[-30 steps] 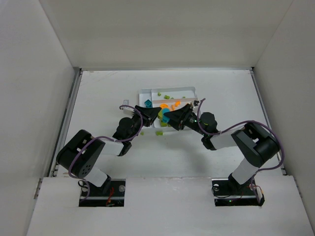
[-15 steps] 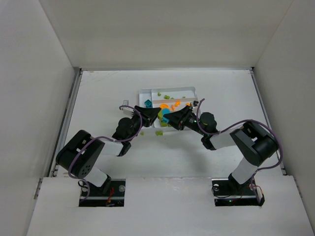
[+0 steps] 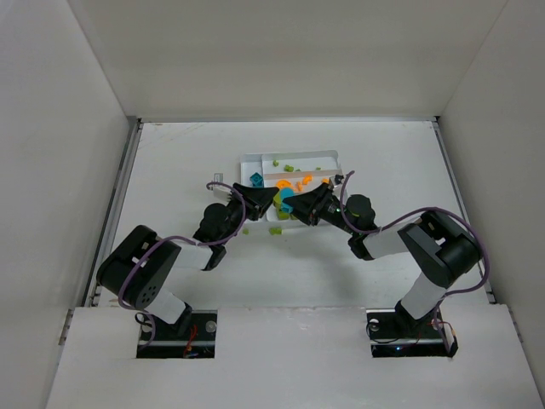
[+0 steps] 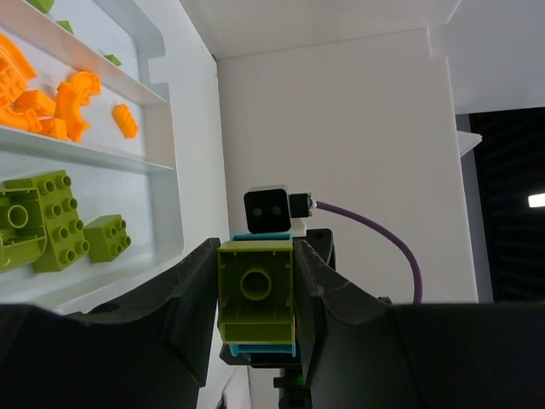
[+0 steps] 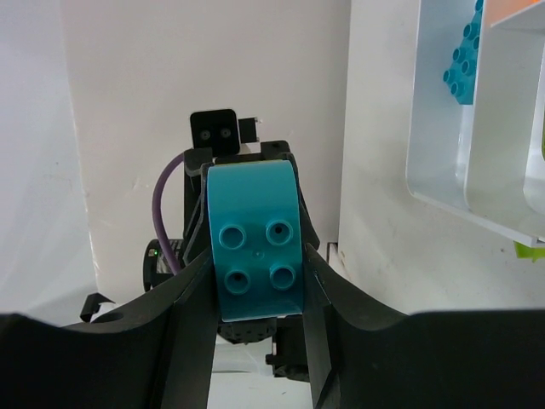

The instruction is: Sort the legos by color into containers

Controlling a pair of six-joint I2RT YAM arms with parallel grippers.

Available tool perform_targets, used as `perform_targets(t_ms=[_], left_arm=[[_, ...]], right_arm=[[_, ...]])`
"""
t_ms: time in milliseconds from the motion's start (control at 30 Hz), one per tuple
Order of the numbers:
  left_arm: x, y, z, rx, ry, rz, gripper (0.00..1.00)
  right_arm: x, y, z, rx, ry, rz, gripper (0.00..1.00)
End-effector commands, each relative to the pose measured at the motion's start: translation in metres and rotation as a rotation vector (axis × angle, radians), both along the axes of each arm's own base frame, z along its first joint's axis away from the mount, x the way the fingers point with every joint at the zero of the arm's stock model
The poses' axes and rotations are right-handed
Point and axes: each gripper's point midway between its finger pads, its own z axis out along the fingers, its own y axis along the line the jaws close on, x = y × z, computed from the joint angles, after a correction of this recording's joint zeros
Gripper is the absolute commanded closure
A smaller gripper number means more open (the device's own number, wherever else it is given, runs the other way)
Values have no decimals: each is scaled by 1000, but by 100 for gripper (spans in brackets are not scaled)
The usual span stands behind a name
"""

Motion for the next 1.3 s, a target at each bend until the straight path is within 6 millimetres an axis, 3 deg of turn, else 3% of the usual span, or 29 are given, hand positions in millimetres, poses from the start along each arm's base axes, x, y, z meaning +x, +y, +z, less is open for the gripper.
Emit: perform_targets(t_ms=[0,167,300,467,600,667,700,1067,1267], left_arm=[[-8,9,55,-68,-223,-19,90],[-6,35,43,-16,-203,13,92],[-6,60,43,27,-210,63,92],[-8,91,62,79,-257,144,90],[-15,103,65,153,-271,177,90],[-19,109,59,202,-263,197,89],[-21,115,46,252,-226,219,89],[-27,114,28,328,-199,219,88],[-29,115,20,338,-187,211,88]], right_arm=[[6,-12,29,52,-95,-40,69],[11,-27,32,32,-110,-71,69],[17,-22,31,-3,-114,-65,69],[45,-1,16,-141,-103,-73,69],[75,21,7,-323,-127,-88,69],[96,26,-6,-461,-124,-115,68],[124,29,-28,-671,-115,-138,67],[181,65,-48,-984,-156,-118,65],[193,75,-61,-1044,-165,-120,64]])
